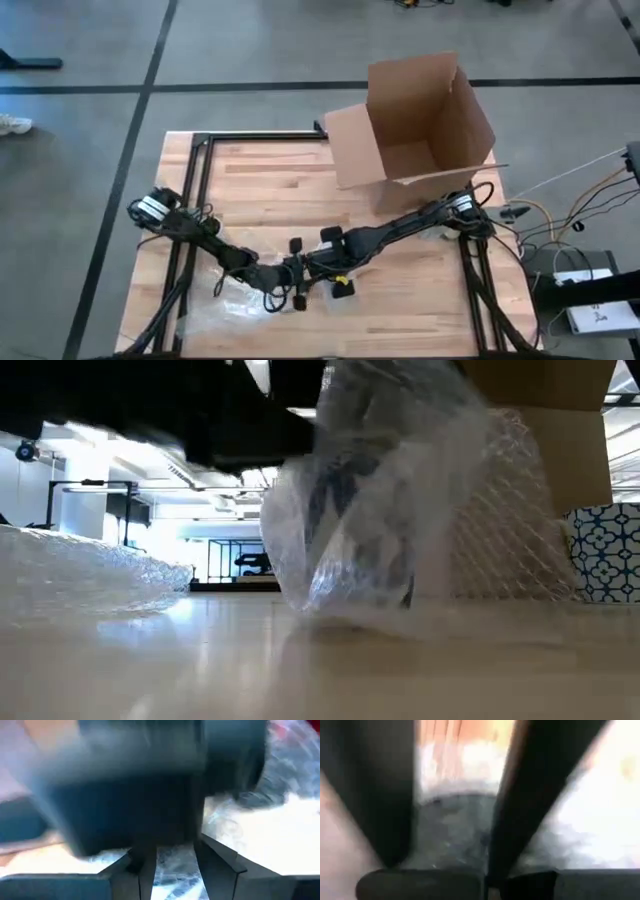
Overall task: Wrap mug
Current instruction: Wrap the blue mug with the right bubble wrap
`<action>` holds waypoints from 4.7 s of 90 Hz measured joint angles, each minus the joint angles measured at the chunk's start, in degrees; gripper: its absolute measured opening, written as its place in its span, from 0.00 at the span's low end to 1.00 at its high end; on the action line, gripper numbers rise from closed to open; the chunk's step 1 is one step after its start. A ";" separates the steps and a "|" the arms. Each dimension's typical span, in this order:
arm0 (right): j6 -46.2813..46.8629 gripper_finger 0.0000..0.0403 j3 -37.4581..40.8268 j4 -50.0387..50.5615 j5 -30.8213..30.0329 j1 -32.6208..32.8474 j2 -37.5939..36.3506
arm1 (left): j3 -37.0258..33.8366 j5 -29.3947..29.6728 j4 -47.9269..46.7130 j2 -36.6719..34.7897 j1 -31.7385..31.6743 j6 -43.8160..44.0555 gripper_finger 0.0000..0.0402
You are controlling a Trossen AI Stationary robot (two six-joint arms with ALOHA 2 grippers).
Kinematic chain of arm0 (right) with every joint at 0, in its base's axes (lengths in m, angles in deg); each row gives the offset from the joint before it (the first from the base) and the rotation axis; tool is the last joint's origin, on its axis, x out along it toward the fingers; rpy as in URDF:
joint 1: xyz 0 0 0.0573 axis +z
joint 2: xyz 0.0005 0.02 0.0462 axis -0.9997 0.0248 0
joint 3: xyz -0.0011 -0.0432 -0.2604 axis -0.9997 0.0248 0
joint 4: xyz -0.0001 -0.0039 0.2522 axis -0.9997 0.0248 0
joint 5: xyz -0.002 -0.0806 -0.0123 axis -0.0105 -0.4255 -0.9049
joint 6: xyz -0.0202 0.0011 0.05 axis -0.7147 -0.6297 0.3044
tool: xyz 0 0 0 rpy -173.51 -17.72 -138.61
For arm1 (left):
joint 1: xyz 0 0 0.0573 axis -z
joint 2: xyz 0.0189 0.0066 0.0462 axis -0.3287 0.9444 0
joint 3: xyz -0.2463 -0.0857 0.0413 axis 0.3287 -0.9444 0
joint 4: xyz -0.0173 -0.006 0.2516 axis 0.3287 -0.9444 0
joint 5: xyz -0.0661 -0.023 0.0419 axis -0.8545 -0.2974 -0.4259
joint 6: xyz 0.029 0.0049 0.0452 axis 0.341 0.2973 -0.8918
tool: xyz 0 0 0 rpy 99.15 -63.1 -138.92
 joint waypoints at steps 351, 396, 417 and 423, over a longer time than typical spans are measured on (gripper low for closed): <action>6.46 0.00 13.32 -3.80 -11.45 7.53 -12.99 | -0.33 -1.83 -18.08 -8.37 -8.18 1.87 0.25; 1.30 0.00 10.76 0.12 -11.24 1.34 -12.99 | -0.33 -1.79 -18.52 -8.31 -8.18 1.87 0.25; 0.57 0.00 13.34 -2.05 -7.21 -1.14 -12.99 | -0.35 -1.92 -17.11 -8.41 -8.20 0.80 0.26; 0.51 0.00 13.94 -3.60 -5.68 -1.78 -12.99 | -0.35 -1.92 -16.51 -8.53 -8.25 -0.07 0.26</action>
